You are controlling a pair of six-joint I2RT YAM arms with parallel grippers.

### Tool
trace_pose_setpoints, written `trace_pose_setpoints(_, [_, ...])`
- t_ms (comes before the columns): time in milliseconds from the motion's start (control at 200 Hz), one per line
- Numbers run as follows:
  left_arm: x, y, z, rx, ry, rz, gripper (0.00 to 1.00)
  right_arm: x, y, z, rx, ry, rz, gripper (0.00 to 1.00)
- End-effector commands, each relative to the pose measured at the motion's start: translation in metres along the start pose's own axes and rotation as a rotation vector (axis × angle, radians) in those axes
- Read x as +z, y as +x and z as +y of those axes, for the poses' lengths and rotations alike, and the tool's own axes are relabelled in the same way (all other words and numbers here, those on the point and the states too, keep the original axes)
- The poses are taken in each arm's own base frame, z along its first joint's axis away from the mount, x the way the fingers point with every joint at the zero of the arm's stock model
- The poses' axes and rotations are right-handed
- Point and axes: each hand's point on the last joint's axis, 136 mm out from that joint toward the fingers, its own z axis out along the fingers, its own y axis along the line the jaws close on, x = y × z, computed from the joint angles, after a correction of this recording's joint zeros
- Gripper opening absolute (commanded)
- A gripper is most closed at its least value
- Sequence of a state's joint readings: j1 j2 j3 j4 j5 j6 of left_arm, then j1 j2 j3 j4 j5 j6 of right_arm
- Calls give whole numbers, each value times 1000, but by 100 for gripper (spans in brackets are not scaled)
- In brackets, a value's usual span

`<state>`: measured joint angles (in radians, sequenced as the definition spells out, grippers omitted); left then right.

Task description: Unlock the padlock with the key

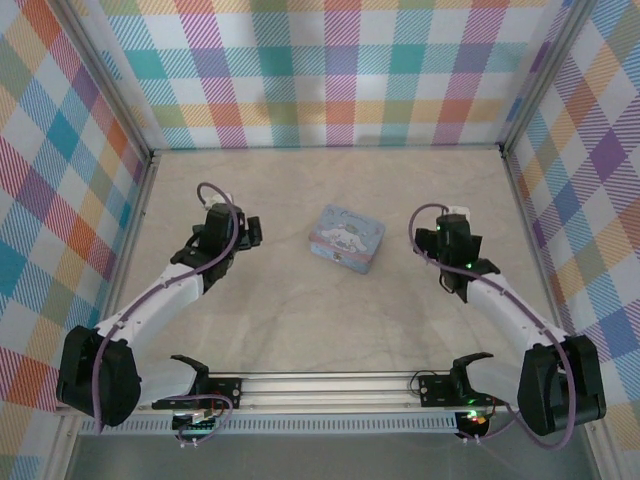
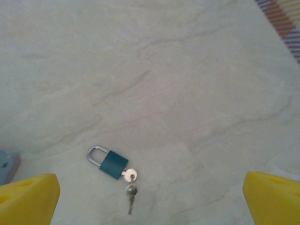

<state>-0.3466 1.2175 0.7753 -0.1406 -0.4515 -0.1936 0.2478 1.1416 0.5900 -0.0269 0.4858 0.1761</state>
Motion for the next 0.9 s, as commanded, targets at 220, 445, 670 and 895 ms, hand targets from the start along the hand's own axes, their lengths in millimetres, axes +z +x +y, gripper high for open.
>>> trace_pose_setpoints(220, [58, 16, 55, -17, -187, -120, 100, 31, -18, -22, -7, 93, -216, 100])
trace_pose_setpoints(445, [74, 27, 53, 29, -172, -171, 100, 37, -17, -21, 8, 64, -321, 100])
trace_pose_setpoints(670, [84, 41, 48, -3, -36, -173, 100, 53, -9, 8, -21, -146, -324, 99])
trace_pose_setpoints(895, [85, 48, 51, -30, -2, -199, 100, 69, 1, 0, 22, -158, -252, 100])
